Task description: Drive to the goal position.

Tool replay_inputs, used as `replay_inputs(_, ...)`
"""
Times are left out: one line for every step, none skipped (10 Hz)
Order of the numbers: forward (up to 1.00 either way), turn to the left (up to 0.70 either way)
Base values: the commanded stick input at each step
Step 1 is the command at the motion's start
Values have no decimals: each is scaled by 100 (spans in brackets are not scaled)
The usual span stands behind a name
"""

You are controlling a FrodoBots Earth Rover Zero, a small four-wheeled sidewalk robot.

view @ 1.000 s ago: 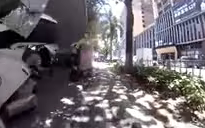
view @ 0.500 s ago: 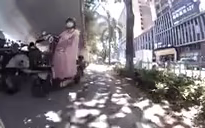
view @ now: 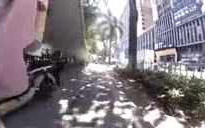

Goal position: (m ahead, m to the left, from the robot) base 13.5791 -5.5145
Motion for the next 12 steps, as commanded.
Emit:
replay_inputs(70, 14)
replay_inputs(70, 0)
replay_inputs(70, 0)
replay_inputs(70, 0)
replay_inputs(70, 0)
replay_inputs(70, 0)
replay_inputs(70, 0)
replay_inputs(70, 0)
replay_inputs(70, 0)
replay_inputs(70, 0)
replay_inputs(70, 0)
replay_inputs(70, 0)
